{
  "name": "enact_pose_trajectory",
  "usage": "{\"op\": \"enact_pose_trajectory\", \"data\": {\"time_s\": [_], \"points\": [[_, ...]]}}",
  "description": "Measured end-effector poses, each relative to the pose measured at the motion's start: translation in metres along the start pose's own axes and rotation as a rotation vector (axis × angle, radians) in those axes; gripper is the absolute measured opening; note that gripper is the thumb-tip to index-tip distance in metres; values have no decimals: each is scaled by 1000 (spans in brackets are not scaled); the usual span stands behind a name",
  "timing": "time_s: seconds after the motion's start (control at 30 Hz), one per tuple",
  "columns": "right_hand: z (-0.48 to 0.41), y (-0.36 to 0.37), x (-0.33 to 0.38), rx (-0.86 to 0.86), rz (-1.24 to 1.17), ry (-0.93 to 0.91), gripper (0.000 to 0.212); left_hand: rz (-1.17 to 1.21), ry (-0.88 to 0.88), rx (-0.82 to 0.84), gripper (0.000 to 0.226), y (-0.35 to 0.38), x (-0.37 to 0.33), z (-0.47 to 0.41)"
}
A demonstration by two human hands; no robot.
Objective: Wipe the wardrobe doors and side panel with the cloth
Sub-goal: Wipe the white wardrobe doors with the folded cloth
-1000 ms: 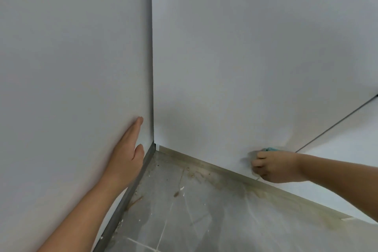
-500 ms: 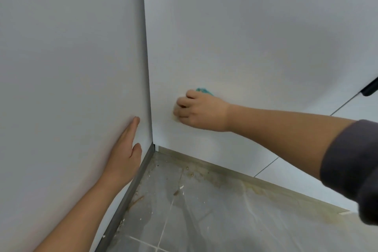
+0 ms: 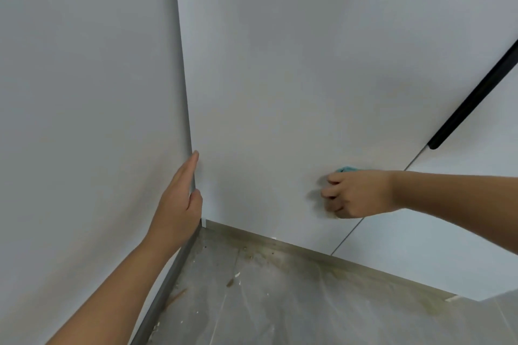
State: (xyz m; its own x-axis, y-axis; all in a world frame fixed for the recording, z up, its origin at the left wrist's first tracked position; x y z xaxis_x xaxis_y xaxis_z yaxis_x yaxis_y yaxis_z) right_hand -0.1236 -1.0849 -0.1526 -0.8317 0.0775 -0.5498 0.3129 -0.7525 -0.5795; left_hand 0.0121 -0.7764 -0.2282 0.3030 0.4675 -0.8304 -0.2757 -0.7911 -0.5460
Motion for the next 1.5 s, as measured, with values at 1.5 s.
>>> {"op": "enact_pose_trajectory", "data": {"time_s": [1.5], "points": [[-43, 68, 101, -381, -208, 788, 19, -667, 862, -291, 88, 83, -120, -34]]}}
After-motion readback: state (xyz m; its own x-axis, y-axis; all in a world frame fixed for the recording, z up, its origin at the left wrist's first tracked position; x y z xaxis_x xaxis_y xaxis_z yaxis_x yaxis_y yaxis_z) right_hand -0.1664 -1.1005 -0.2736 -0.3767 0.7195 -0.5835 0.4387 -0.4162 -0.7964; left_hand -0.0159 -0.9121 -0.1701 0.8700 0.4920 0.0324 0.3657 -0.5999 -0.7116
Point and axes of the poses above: each hand's wrist, its own z-axis away from the middle knuckle, its own y-axis out of the palm, x = y × z, the point moved 1 cm from there along -z, towards the middle knuckle, and after that the axes turned 9 degrees about -y, right-handed, at the moved point
